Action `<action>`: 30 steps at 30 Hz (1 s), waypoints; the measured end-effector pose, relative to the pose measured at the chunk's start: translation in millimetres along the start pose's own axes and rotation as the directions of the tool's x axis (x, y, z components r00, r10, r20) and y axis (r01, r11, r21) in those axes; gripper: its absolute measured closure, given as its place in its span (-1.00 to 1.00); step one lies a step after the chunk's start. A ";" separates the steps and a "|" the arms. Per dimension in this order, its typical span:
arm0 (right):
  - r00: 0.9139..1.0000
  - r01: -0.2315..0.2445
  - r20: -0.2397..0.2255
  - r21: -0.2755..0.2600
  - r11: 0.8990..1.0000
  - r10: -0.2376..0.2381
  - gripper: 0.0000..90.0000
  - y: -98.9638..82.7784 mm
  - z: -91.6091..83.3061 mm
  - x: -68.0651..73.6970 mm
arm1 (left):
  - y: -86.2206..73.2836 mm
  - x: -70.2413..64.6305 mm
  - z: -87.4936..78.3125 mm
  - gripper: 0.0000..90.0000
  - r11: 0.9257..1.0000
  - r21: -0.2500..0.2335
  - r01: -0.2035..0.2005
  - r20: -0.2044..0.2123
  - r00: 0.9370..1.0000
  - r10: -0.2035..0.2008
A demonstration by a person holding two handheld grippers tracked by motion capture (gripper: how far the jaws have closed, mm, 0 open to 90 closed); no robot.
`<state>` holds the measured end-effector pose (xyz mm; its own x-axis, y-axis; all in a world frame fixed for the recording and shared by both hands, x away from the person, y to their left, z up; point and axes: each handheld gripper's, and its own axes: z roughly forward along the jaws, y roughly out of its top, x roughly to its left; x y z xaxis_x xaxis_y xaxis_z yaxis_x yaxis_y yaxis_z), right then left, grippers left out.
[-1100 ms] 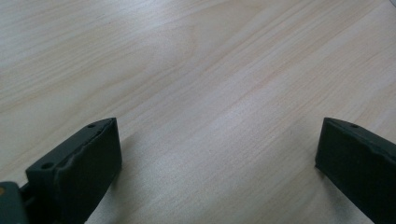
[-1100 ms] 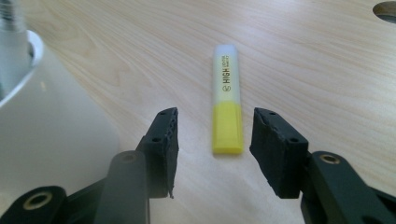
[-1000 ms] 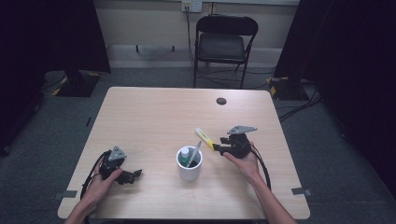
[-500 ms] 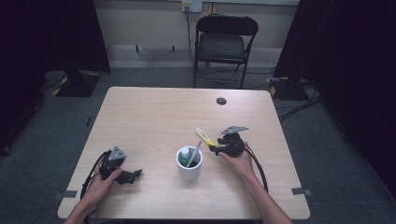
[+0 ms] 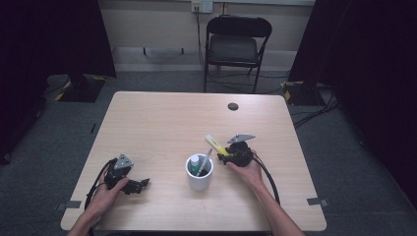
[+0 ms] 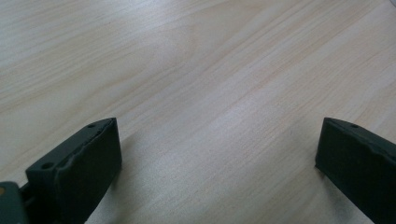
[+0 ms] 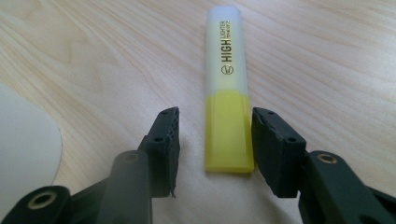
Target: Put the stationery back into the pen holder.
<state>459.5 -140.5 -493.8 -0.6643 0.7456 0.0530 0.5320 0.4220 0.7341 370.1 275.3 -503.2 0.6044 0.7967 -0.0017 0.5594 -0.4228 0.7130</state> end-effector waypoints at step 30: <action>0.999 0.040 0.031 0.017 0.999 -0.041 0.48 -22.5 -25.9 7.6 | 0.0 -0.1 0.0 -1.00 1.000 0.000 0.001 0.000 1.000 -0.001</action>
<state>428.9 -157.7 -492.4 -0.6690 0.7432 0.0019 0.5136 0.4605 0.7240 370.0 275.2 -503.2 0.6038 0.7971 -0.0022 0.5596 -0.4220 0.7133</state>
